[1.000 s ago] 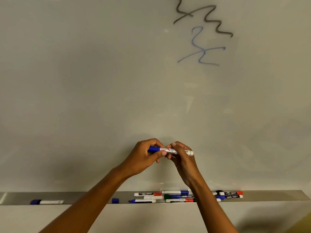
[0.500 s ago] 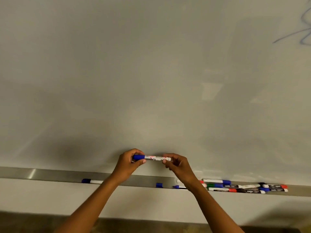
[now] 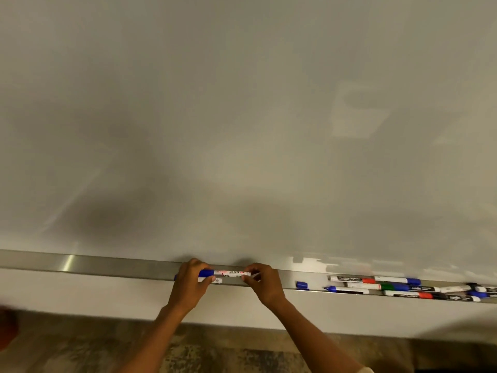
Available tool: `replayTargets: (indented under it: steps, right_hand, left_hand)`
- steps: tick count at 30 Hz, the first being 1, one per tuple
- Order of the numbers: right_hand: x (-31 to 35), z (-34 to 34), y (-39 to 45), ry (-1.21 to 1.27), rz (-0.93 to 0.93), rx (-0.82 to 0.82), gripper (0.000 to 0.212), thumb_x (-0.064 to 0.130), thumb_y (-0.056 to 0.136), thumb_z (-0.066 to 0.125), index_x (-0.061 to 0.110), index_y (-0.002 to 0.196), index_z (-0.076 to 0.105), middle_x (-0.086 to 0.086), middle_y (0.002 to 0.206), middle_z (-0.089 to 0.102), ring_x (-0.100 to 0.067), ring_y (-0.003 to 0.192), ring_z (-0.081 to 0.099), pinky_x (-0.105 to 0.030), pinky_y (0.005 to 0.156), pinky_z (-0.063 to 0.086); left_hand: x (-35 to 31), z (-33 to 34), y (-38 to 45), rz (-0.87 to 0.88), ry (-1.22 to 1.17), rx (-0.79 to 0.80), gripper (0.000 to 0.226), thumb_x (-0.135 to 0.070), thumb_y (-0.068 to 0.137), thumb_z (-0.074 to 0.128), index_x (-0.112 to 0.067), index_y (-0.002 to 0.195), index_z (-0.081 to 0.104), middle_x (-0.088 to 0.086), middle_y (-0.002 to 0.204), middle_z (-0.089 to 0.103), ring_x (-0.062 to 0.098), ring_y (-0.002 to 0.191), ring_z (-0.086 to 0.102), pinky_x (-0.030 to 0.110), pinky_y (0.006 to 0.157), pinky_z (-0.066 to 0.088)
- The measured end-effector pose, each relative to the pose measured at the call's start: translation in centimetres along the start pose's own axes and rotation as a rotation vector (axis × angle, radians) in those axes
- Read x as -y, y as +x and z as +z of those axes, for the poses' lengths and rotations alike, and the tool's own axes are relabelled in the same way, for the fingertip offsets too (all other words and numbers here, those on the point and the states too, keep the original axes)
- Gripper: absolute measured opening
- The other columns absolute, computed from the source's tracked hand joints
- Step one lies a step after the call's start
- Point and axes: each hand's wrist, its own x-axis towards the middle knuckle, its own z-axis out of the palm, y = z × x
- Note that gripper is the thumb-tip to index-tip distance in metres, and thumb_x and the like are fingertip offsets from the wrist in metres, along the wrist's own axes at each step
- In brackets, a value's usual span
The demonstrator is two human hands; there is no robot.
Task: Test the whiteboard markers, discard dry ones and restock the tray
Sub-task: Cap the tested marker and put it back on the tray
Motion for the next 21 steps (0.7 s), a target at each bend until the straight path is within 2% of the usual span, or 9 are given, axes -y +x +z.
replayTargets:
  steps: [6, 11, 16, 21]
  right_hand:
    - [0.9, 4.4, 2.2, -0.128, 0.042, -0.048, 0.021, 0.029, 0.09, 0.072, 0.021, 0.109, 0.072, 0.004, 0.104, 0.069, -0.014, 0.091, 0.064, -0.03, 0.084, 0.055]
    - [1.6, 6.6, 3.3, -0.237, 0.029, -0.063, 0.022, 0.026, 0.094, 0.064, 0.027, 0.113, 0.073, 0.003, 0.11, 0.072, -0.02, 0.102, 0.066, -0.034, 0.089, 0.052]
    - [1.3, 8.2, 3.9, -0.334, 0.007, -0.068, 0.025, 0.022, 0.097, 0.059, 0.031, 0.117, 0.071, 0.001, 0.113, 0.073, -0.025, 0.108, 0.063, -0.036, 0.092, 0.051]
    - [0.5, 8.7, 4.0, -0.428, -0.032, -0.007, 0.03, 0.022, 0.101, 0.053, 0.032, 0.126, 0.067, 0.0, 0.123, 0.068, -0.027, 0.117, 0.056, -0.036, 0.095, 0.045]
  left_hand:
    - [3.9, -0.1, 0.3, -0.093, 0.078, -0.068, 0.022, -0.021, 0.082, 0.078, -0.015, 0.102, 0.072, 0.0, 0.103, 0.06, 0.019, 0.098, 0.052, 0.039, 0.086, 0.05]
    - [5.0, -0.2, 1.3, -0.215, 0.143, -0.092, 0.018, -0.022, 0.082, 0.077, -0.016, 0.098, 0.073, 0.006, 0.105, 0.061, 0.029, 0.101, 0.052, 0.048, 0.086, 0.048]
    - [5.7, 0.0, 1.7, -0.296, 0.223, -0.058, 0.017, -0.023, 0.086, 0.073, -0.016, 0.1, 0.071, 0.006, 0.108, 0.061, 0.031, 0.104, 0.051, 0.048, 0.087, 0.043]
    - [5.8, 0.2, 1.6, -0.298, 0.326, -0.046, 0.018, -0.025, 0.087, 0.071, -0.013, 0.101, 0.071, 0.009, 0.107, 0.063, 0.033, 0.101, 0.054, 0.05, 0.085, 0.047]
